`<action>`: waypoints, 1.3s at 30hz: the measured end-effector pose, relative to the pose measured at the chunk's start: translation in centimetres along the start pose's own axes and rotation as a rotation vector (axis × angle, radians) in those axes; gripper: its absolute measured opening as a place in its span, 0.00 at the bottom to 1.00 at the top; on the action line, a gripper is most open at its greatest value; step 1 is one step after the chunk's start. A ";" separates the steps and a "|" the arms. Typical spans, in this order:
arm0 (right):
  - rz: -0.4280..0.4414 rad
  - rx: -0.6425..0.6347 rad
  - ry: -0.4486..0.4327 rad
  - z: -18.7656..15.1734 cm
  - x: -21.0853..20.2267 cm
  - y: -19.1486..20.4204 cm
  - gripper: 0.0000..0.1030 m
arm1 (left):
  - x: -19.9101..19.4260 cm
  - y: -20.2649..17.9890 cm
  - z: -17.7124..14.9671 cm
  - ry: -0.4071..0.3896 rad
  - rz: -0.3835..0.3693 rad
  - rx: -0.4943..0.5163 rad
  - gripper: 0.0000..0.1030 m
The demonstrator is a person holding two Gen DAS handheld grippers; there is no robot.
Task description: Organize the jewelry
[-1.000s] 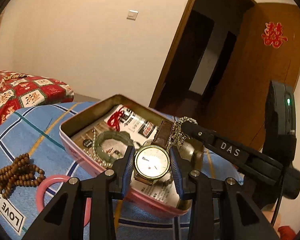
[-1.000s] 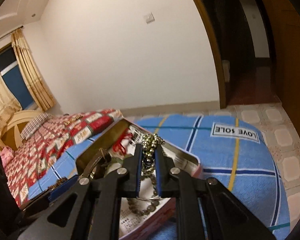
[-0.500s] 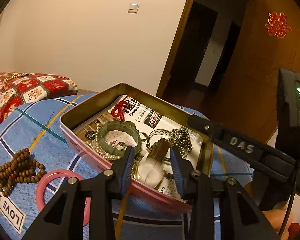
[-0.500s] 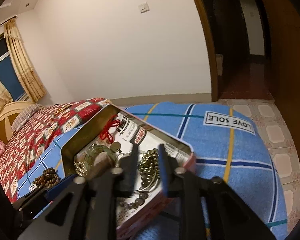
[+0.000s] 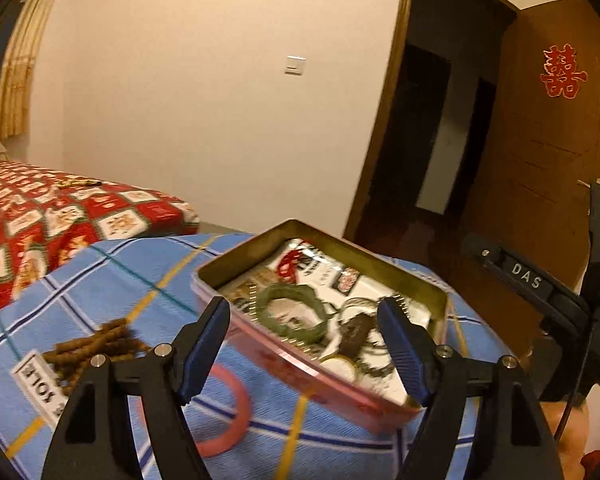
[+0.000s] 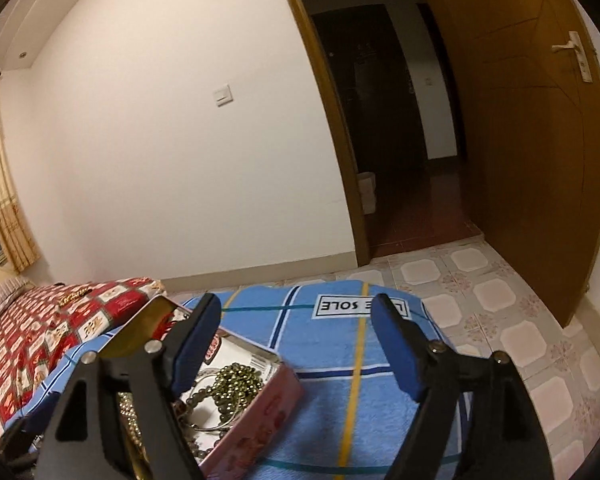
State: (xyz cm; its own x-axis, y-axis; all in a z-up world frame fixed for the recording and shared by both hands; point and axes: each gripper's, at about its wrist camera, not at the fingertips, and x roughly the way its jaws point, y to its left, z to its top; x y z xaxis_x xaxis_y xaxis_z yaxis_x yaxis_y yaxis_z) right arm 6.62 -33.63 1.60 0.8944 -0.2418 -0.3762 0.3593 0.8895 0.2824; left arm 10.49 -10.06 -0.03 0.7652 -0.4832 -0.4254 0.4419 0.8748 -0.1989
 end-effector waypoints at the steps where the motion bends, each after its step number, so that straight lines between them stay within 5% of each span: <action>1: 0.000 0.003 0.001 0.0 0.0 0.0 0.80 | -0.1 0.3 -0.2 0.007 0.010 -0.004 0.74; 39: 0.020 -0.126 0.040 -4.7 -4.1 4.4 0.81 | -4.5 2.1 -2.5 0.037 0.155 0.027 0.74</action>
State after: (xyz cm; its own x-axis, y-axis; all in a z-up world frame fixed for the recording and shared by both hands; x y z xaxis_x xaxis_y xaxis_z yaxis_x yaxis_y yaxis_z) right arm 3.27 -26.93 0.28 0.8887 -0.2098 -0.4076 0.3028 0.9362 0.1783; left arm 6.83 -5.98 -0.75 0.8077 -0.3403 -0.4814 0.3325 0.9373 -0.1047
